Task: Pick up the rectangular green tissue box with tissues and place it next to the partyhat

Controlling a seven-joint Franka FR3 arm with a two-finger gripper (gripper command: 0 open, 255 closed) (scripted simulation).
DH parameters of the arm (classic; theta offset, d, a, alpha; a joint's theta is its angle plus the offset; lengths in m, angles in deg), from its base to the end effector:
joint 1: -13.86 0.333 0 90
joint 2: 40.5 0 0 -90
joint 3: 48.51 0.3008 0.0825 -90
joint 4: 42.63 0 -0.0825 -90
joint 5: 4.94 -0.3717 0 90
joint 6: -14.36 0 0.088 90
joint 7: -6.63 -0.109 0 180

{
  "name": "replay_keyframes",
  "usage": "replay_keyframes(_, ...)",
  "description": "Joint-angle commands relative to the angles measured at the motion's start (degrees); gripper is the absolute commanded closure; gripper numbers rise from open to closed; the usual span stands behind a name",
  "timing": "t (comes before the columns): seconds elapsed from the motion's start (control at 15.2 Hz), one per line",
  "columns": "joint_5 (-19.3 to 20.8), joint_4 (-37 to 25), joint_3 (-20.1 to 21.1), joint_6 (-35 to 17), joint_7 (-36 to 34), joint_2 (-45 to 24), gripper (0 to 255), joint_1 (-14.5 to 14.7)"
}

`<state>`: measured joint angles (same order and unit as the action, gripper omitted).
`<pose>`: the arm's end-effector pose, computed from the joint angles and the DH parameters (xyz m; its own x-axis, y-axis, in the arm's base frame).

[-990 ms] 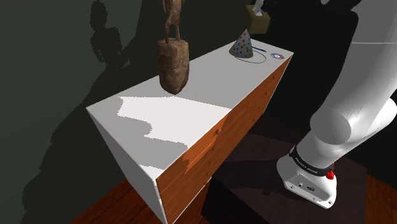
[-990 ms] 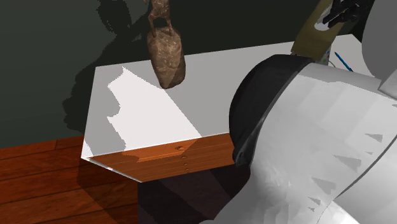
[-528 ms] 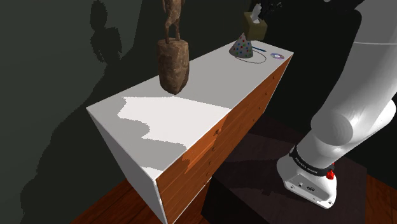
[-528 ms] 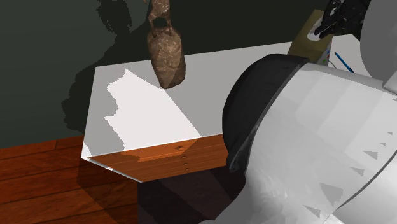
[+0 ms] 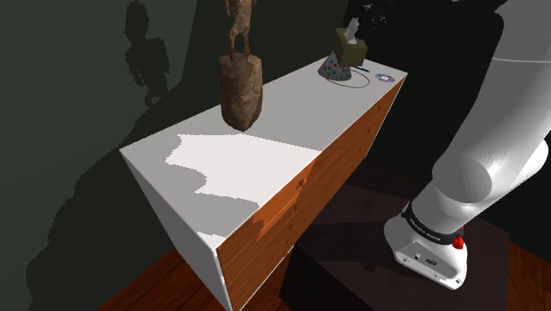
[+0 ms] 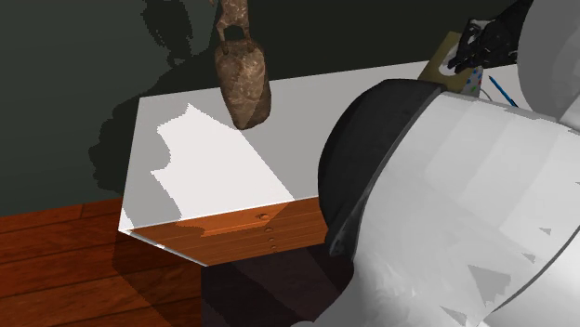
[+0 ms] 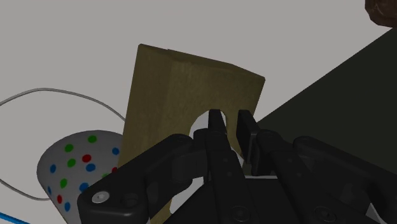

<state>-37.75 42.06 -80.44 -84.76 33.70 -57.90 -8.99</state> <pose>0.4371 -0.4565 0.5165 0.8211 -0.5472 0.1626 -0.4669 -0.8077 -0.3601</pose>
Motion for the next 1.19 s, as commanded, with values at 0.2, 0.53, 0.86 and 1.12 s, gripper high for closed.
replay_keyframes(0.2, -0.4, 3.6, 0.2, -3.3, 1.5, -0.1, 255, 0.4)
replay_keyframes(0.53, -1.1, 6.7, 0.4, -6.5, 3.1, -0.5, 255, 0.7)
replay_keyframes(0.86, -2.0, 9.5, 0.7, -9.5, 4.7, -1.3, 255, 0.8)
replay_keyframes(1.12, -2.9, 11.4, 1.0, -11.8, 6.1, -2.1, 255, 0.8)
